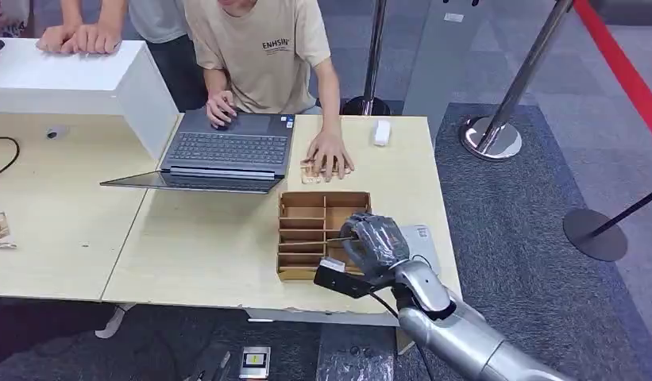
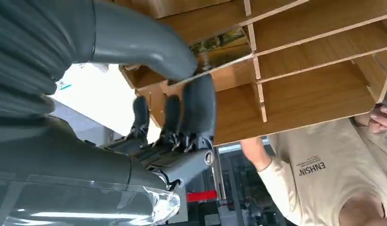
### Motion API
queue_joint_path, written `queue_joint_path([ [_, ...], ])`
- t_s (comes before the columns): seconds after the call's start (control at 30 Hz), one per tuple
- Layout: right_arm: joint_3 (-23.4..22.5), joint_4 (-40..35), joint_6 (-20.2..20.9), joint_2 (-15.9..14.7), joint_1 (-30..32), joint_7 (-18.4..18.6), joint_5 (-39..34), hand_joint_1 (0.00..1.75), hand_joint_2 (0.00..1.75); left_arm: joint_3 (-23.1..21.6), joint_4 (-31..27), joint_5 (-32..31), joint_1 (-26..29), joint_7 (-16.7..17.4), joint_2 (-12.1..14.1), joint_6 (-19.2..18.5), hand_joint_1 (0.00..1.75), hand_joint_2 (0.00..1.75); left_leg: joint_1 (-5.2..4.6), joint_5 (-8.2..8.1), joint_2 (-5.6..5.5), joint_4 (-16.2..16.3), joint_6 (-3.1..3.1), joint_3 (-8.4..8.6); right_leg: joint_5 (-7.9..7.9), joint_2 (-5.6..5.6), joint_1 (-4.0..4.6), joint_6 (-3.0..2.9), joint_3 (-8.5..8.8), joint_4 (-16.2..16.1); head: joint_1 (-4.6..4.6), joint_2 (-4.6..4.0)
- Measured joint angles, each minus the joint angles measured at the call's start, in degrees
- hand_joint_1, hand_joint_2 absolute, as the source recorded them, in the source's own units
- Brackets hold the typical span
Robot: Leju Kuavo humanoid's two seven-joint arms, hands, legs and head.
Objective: Pass the card to the sensor for recognition and then transmit it.
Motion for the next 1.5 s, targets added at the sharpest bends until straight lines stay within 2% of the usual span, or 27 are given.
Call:
queue_joint_path([
  [0.13,0.00,0.37,-0.07,0.07,0.02,-0.02,-0.04,1.05,1.75,0.00,0.00,0.00,-0.01,0.00,0.00,0.00,0.00,0.00,0.00,0.00,0.00,0.00,0.00,0.00,0.00,0.00,0.00,0.00,0.00,0.00,0.00,0.00],
  [0.2,0.00,0.55,-0.07,0.07,0.06,-0.02,-0.15,1.15,1.75,0.00,0.00,0.00,-0.01,0.00,0.00,0.00,0.00,0.00,0.00,0.00,0.00,0.00,0.00,0.00,0.00,0.00,0.00,0.00,0.00,0.00,0.00,0.00],
  [0.27,0.00,0.68,-0.07,0.07,0.07,-0.02,-0.26,1.15,1.75,0.00,-0.02,-0.02,-0.01,0.00,0.00,0.00,0.00,0.00,0.00,0.00,0.00,0.00,0.00,0.00,0.00,0.00,0.00,0.00,0.00,0.00,0.00,0.00],
  [0.3,0.00,0.72,-0.07,0.07,0.10,-0.02,-0.39,1.34,1.75,0.00,0.00,-0.02,-0.02,0.00,-0.02,0.00,0.00,0.00,0.00,0.00,0.00,0.00,0.00,0.00,0.00,0.00,0.00,0.00,0.00,0.00,0.00,0.00],
  [0.37,0.00,0.79,-0.07,0.07,0.11,-0.02,-0.44,1.38,1.75,0.00,-0.02,0.00,-0.02,0.00,-0.02,0.00,0.00,0.00,0.00,0.00,0.00,0.00,0.00,0.00,0.00,0.00,0.00,0.00,0.00,0.00,0.00,0.00],
  [0.4,0.00,0.96,-0.07,0.09,0.11,-0.02,-0.48,1.45,1.75,0.00,0.00,0.00,-0.04,0.00,-0.02,0.00,0.00,0.00,0.00,0.00,0.00,0.00,0.00,0.00,0.00,0.00,0.00,0.00,0.00,0.00,0.00,0.00],
  [0.47,0.00,1.01,-0.07,0.09,0.11,-0.04,-0.55,1.45,1.75,0.00,-0.02,0.00,-0.04,0.00,-0.02,0.00,0.00,0.00,0.00,0.00,0.00,0.00,0.00,0.00,0.00,0.00,0.00,0.00,0.00,0.00,0.00,0.00],
  [0.5,0.00,1.05,-0.07,0.09,0.10,-0.07,-0.61,1.54,1.75,0.00,0.00,0.02,-0.05,0.00,-0.02,0.00,0.00,0.00,0.00,0.00,0.00,0.00,0.00,0.00,0.00,0.00,0.00,0.00,0.00,0.00,0.00,0.00],
  [0.57,-0.02,1.14,-0.09,0.09,0.10,-0.09,-0.72,1.54,1.75,0.00,-0.02,0.07,-0.06,0.00,-0.02,0.00,0.00,0.00,0.00,0.00,0.00,0.00,0.00,0.00,0.00,0.00,0.00,0.00,0.00,0.00,0.00,0.00],
  [0.6,-0.02,1.23,-0.28,0.11,0.08,-0.22,-0.81,1.75,1.75,0.00,0.00,0.07,-0.06,0.00,-0.02,0.00,0.00,0.00,0.00,0.00,0.00,0.00,0.00,0.00,0.00,0.00,0.00,0.00,0.00,0.00,0.00,0.00],
  [0.9,-0.11,1.29,-1.90,0.15,0.16,-1.79,-3.60,1.75,1.75,0.00,0.00,-0.02,-0.07,-0.02,-0.04,0.00,0.00,0.00,0.00,0.00,0.00,0.00,0.00,0.00,0.00,0.00,0.00,0.00,0.00,0.00,0.00,0.00],
  [1.0,-0.77,0.74,-2.93,0.17,0.29,-3.98,-9.17,1.75,1.75,0.00,-0.02,-0.04,-0.06,0.13,-0.20,0.53,0.00,0.00,0.00,0.00,0.00,0.00,0.00,0.00,0.00,0.00,0.00,0.00,0.01,0.00,0.00,0.00],
  [1.07,-2.29,-1.08,-2.86,0.46,0.27,-7.40,-19.72,1.75,1.75,0.00,0.00,-0.30,-0.04,0.22,-0.48,0.94,0.00,0.00,0.00,0.00,0.00,0.00,0.00,-0.01,0.01,0.00,0.00,0.01,0.01,0.01,0.02,0.00],
  [1.13,-4.38,-3.89,-0.98,1.09,-0.40,-10.80,-32.48,1.75,1.75,0.00,-0.02,-0.83,-0.01,0.22,-0.59,0.94,0.00,0.00,-0.01,0.00,0.03,0.00,0.00,0.00,0.03,0.02,-0.01,0.01,0.01,0.02,0.00,0.00],
  [1.23,-7.22,-7.02,1.88,1.88,-2.48,-13.73,-43.62,1.75,1.75,0.00,0.00,-1.27,-0.04,0.22,-0.77,0.94,0.00,0.00,0.00,0.02,0.02,0.00,0.00,0.01,0.04,0.00,0.00,0.01,0.02,0.02,0.00,0.00],
  [1.33,-9.60,-9.86,4.90,2.75,-5.19,-13.94,-50.43,1.75,1.75,0.00,-0.02,-1.66,-0.07,0.22,-0.85,0.87,0.00,0.00,0.00,0.04,0.02,0.00,0.00,0.01,0.07,0.01,0.00,0.02,0.02,0.03,-0.02,0.00],
  [1.5,-11.80,-10.30,8.10,3.47,-12.26,-13.22,-54.11,1.75,1.75,0.00,-0.02,-2.27,-0.60,0.31,-1.07,0.79,0.00,0.00,-0.01,0.08,0.04,0.00,-0.01,0.01,0.09,0.00,-0.01,0.01,0.03,0.03,0.02,0.00],
])
